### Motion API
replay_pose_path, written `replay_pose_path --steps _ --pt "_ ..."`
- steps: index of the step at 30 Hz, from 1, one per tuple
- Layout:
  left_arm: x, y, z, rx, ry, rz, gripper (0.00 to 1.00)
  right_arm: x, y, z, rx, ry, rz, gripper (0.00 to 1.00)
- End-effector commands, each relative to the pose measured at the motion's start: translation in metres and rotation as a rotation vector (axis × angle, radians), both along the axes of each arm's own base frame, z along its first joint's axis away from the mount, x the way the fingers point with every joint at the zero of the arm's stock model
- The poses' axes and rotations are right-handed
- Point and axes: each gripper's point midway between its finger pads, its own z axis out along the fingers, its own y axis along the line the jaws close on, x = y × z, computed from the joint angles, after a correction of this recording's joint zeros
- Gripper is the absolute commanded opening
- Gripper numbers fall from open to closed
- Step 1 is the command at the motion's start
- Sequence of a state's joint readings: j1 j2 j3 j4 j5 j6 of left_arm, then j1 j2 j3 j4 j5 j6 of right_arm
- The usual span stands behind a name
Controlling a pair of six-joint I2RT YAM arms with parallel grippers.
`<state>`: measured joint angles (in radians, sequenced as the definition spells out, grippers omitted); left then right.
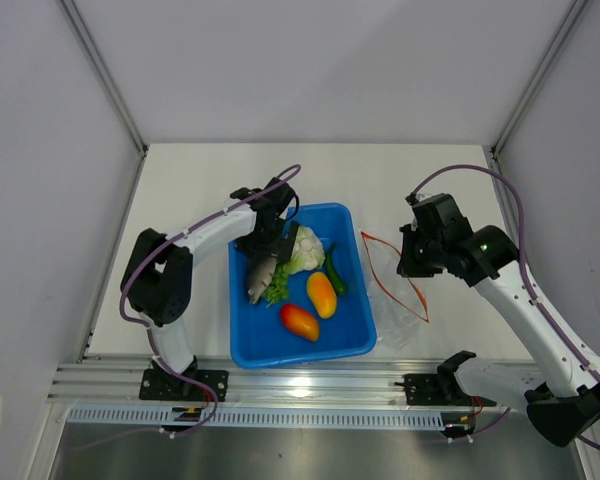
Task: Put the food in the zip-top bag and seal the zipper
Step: Pick up the fake fish from the bin.
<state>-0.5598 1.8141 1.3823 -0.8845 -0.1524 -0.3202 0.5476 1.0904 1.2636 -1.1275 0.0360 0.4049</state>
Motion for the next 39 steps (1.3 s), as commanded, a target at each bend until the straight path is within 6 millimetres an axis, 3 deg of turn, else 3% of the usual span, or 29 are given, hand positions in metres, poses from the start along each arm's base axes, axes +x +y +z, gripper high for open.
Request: replay_pose_path --steps 1,10,14,18,20,21,25,28,31,34,38,39 --pt "0.01 0.002 0.003 -0.017 -0.027 -0.005 0.97 0.004 0.004 0.004 0.019 -0.024 0.02 0.0" --pt "-0.03 -0.018 -0.002 -0.192 0.096 -0.012 0.67 0.006 -0.006 0.003 0.018 -0.033 -0.003 0.0" --pt "-0.036 -0.02 0.001 -0.218 0.101 -0.01 0.54 0.005 -0.004 0.005 0.039 -0.03 0.007 0.0" --pt "-0.036 -0.019 0.004 -0.219 0.093 -0.015 0.25 0.006 -0.003 0.005 0.045 -0.031 0.011 0.0" --pt "-0.035 -0.02 0.007 -0.223 0.085 -0.013 0.15 0.006 -0.004 0.006 0.047 -0.033 0.009 0.0" --pt "-0.036 -0.019 0.007 -0.218 0.091 -0.012 0.04 0.006 -0.004 0.007 0.051 -0.035 0.006 0.0" --pt "-0.038 -0.017 0.015 -0.218 0.081 0.008 0.01 0.006 -0.004 0.006 0.051 -0.035 0.006 0.0" --pt "-0.039 -0.018 0.035 -0.249 0.059 0.035 0.01 0.006 -0.004 0.006 0.05 -0.032 0.001 0.0" --pt "-0.039 -0.025 0.07 -0.324 0.006 0.067 0.01 0.006 -0.004 0.005 0.052 -0.027 -0.002 0.0" --pt "-0.041 -0.041 0.124 -0.491 -0.094 0.056 0.01 0.007 -0.003 0.007 0.057 -0.028 -0.005 0.0" --pt "-0.031 -0.07 0.215 -0.789 -0.288 0.043 0.01 0.007 -0.006 0.008 0.046 -0.008 -0.053 0.0" --pt "-0.031 -0.073 0.23 -0.838 -0.305 0.051 0.01 0.008 -0.008 0.005 0.032 0.005 -0.068 0.0"
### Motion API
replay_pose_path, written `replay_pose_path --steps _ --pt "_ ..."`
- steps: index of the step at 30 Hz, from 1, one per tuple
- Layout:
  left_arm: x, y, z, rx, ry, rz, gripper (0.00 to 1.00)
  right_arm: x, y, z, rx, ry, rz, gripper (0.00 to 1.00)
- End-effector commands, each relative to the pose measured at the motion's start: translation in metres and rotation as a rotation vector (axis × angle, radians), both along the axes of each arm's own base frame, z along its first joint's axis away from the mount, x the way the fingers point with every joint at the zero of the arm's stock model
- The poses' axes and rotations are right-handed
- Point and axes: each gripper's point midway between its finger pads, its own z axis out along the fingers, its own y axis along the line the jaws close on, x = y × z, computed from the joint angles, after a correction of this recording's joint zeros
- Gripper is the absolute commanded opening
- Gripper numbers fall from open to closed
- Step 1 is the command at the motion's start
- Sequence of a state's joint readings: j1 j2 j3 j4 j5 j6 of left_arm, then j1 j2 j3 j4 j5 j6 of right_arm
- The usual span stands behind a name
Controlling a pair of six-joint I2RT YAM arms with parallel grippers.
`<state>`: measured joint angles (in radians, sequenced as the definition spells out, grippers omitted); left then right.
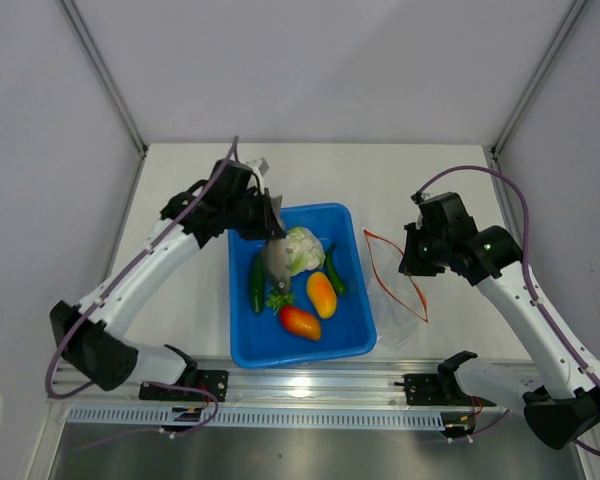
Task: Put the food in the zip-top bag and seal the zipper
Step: Pick up the fake fish from the bin, then place the fake fish in the zipper food storage bag.
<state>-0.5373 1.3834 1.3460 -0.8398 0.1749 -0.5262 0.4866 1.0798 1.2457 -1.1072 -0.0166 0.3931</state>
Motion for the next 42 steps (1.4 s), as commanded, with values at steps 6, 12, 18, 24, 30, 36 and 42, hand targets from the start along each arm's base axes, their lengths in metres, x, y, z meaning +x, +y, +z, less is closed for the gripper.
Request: replay_pose_path --steps 6,12,18,24,30,36,42 --pt "0.006 -0.076 0.161 -0.588 -0.147 0.079 0.0 0.007 -0.012 0.004 -0.029 0.003 -0.14 0.0" --pt "0.006 -0.114 0.196 -0.686 -0.203 0.194 0.0 0.01 -0.012 0.011 0.004 -0.02 -0.227 0.0" --pt "0.011 -0.151 0.173 -0.582 -0.105 0.267 0.01 0.008 -0.008 0.014 0.053 -0.002 -0.291 0.0" --pt "0.016 -0.178 0.16 -0.46 -0.132 0.258 0.01 0.001 -0.004 0.028 0.12 -0.019 -0.311 0.0" --pt "0.019 -0.179 0.14 -0.329 -0.218 0.248 0.0 -0.005 -0.004 0.034 0.159 -0.019 -0.328 0.0" --pt "0.019 -0.181 0.119 -0.221 -0.259 0.222 0.01 -0.008 0.004 0.036 0.21 0.001 -0.32 0.0" --pt "0.009 -0.19 0.107 -0.124 -0.282 0.159 0.01 -0.003 0.01 0.036 0.25 0.023 -0.337 0.0"
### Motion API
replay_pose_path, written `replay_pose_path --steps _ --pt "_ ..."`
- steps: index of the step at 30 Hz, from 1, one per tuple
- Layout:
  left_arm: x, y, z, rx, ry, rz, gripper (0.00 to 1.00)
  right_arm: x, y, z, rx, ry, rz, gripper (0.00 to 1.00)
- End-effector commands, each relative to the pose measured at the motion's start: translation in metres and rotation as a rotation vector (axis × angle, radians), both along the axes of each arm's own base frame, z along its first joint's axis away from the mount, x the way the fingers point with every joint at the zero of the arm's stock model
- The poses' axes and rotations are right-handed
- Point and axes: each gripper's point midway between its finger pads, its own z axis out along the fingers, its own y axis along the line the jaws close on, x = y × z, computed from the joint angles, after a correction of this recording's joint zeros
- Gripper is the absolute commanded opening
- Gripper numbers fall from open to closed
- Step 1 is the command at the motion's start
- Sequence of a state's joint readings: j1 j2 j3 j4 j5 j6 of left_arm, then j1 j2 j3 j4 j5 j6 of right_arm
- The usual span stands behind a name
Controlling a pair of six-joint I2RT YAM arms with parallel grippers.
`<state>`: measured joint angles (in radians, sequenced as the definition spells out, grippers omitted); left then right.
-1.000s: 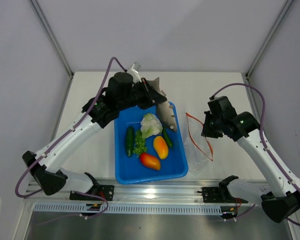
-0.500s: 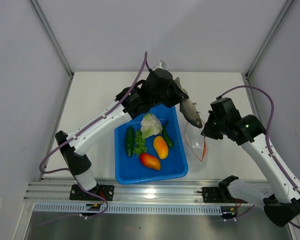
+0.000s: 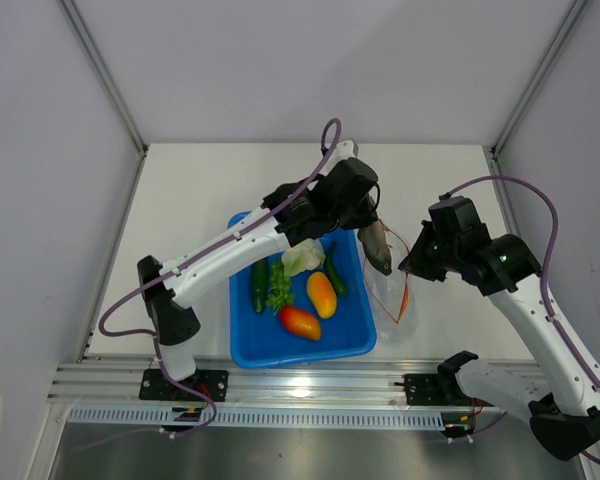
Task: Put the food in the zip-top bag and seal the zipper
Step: Place the fake fish in the zipper food storage bag.
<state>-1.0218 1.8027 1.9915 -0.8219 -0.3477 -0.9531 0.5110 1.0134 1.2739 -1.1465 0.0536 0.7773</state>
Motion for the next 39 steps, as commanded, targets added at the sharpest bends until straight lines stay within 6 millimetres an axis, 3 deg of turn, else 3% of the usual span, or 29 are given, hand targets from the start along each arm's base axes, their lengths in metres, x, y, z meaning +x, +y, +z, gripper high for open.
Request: replay_pose_path --steps 1,13,17,22,30,39 --pt "-0.006 -0.001 0.009 0.056 -0.06 -0.027 0.0 0.008 0.008 0.012 0.073 -0.017 -0.026 0.0" --pt "-0.041 -0.013 -0.014 0.04 0.087 -0.094 0.0 0.017 0.01 0.006 0.106 0.028 -0.089 0.0" --pt "-0.045 -0.016 -0.011 0.011 0.12 -0.089 0.01 0.02 0.007 0.006 0.112 0.027 -0.143 0.0" --pt "-0.05 -0.017 -0.029 0.051 0.172 -0.1 0.01 0.019 0.006 0.002 0.14 0.045 -0.198 0.0" --pt "-0.068 -0.036 -0.038 0.06 0.23 -0.254 0.0 0.023 0.011 0.002 0.165 0.029 -0.212 0.0" --pt "-0.076 -0.033 -0.052 0.11 0.273 -0.317 0.01 0.028 0.011 0.003 0.16 0.011 -0.211 0.0"
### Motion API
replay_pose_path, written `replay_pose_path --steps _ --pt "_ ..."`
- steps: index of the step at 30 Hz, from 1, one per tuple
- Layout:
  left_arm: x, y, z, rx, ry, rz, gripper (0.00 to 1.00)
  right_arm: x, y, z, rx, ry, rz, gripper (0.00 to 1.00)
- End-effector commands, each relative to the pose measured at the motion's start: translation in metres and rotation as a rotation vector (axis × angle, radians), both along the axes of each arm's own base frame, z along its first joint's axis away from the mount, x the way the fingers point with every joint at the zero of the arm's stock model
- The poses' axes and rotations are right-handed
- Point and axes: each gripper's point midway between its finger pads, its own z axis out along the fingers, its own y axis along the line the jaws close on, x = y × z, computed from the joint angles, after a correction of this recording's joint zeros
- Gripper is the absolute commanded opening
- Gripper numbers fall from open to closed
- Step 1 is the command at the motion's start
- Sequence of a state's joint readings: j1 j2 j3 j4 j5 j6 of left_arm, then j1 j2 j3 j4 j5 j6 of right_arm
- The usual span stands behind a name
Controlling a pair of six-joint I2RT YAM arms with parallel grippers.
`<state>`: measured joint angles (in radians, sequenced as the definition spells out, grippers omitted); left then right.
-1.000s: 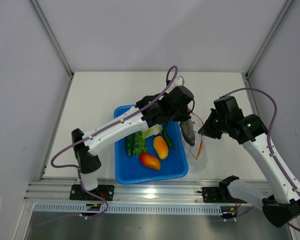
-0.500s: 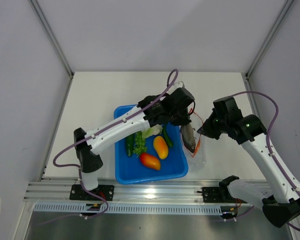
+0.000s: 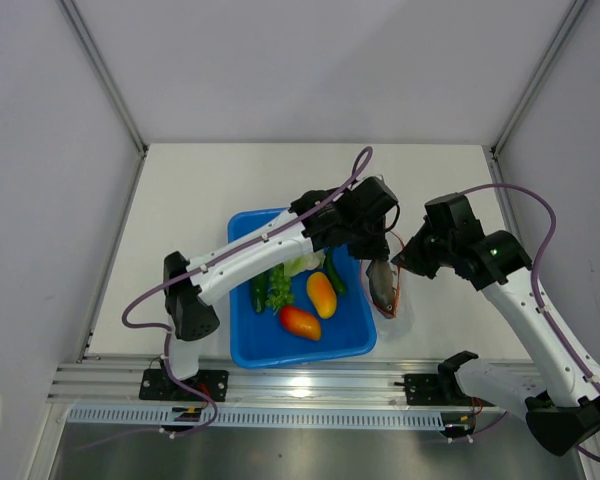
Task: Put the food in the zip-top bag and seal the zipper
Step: Place the fake fish in the zipper food storage bag.
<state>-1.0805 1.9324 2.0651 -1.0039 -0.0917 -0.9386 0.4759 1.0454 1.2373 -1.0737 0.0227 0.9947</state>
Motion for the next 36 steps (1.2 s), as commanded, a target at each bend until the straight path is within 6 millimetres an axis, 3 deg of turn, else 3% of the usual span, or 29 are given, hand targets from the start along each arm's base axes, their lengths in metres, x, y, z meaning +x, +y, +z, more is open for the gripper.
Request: replay_pose_path --steps 1,12,21,32,36 --pt "-0.009 -0.001 0.011 -0.028 0.037 -0.049 0.01 0.01 -0.002 0.008 0.001 -0.054 -0.035 0.0" --pt "-0.017 0.001 -0.008 -0.041 0.161 -0.014 0.01 0.007 -0.016 0.008 -0.041 -0.067 -0.079 0.0" --pt "-0.014 0.008 -0.001 -0.043 0.142 0.029 0.0 0.01 -0.018 0.002 -0.061 -0.05 -0.09 0.0" --pt "-0.011 0.012 0.018 -0.088 0.079 0.012 0.01 0.013 -0.016 -0.019 -0.111 0.029 -0.072 0.0" --pt "-0.011 0.015 0.016 -0.075 0.069 -0.005 0.01 0.015 -0.015 -0.027 -0.128 0.055 -0.063 0.0"
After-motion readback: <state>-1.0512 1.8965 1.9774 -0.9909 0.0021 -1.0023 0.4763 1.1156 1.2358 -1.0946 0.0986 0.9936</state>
